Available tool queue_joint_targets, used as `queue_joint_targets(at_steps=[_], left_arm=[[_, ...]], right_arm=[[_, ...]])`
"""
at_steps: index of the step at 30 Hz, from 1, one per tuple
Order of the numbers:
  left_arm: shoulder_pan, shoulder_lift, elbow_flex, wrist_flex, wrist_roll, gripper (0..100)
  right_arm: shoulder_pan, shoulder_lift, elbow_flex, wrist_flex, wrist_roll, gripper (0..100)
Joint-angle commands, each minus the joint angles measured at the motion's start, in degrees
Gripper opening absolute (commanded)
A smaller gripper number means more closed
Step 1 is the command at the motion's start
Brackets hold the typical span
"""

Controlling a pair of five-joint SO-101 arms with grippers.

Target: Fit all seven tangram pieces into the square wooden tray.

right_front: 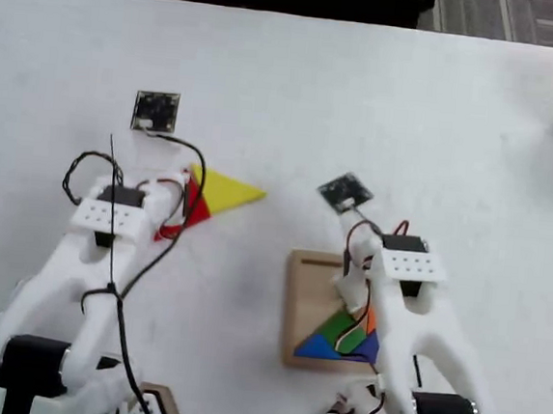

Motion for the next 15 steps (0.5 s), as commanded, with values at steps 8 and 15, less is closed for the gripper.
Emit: queue_joint_targets(at_steps=[8,15], left_arm=[[0.22,-0.31,-3.52,-0.97,0.35,2],[0.31,-0.31,-3.52,-1.14,0.35,2]], right_arm=[[-2.59,-0.40,0.62,0.92,3.69,1.8],[-4.35,-0.40,0.70,-1.63,-0.88,1.8]])
